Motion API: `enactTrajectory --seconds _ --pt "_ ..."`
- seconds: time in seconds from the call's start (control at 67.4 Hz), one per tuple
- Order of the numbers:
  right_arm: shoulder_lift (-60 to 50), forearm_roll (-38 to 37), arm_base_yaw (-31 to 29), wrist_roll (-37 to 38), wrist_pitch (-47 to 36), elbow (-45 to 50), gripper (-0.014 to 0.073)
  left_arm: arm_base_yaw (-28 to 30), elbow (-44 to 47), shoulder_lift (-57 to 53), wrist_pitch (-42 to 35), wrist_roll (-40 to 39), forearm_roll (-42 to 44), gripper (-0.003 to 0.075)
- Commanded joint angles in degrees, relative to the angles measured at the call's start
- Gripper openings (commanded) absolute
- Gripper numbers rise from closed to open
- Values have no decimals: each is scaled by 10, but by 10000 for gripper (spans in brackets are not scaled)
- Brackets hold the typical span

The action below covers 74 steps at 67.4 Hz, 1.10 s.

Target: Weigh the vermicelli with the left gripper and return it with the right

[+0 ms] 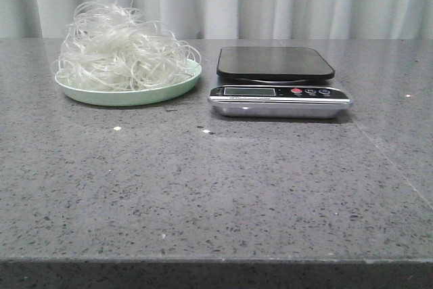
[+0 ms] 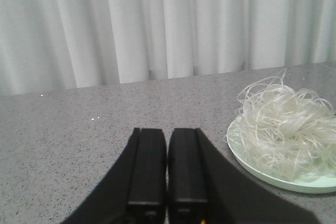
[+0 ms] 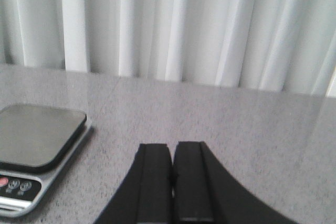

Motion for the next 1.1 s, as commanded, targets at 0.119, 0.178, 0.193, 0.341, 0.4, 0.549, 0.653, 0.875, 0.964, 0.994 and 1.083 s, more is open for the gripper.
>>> enactTrajectory --seconds 0.119,0.178,0.193,0.341,0.4,0.549,0.653,0.875,0.964,0.994,1.083 --pt "-3 -6 -4 -2 -53 -15 151 1 -15 2 -47 -1 -3 137" --pt "-3 -6 -4 -2 -53 -15 151 1 -15 2 -47 -1 -3 137" --pt "-3 -6 -4 -2 -53 -15 151 1 -15 2 -47 -1 -3 137" --pt "-3 -6 -4 -2 -53 -15 151 1 -15 2 -47 -1 -3 137" --pt "-3 -6 -4 -2 -53 -15 151 1 -15 2 -47 -1 -3 137" --pt "-3 -6 -4 -2 -53 -15 151 1 -15 2 -47 -1 -3 137" --pt "-3 -6 -4 -2 -53 -15 151 1 -15 2 -47 -1 -3 137" --pt "-3 -6 -4 -2 -53 -15 151 1 -13 1 -36 -1 -3 137" --pt "-3 -6 -4 -2 -51 -15 151 7 -13 -18 -17 -1 14 137" --pt "-3 -6 -4 -2 -51 -15 151 15 -13 -30 1 -1 27 137" --pt "-3 -6 -4 -2 -51 -15 151 37 -5 -70 51 -1 32 137"
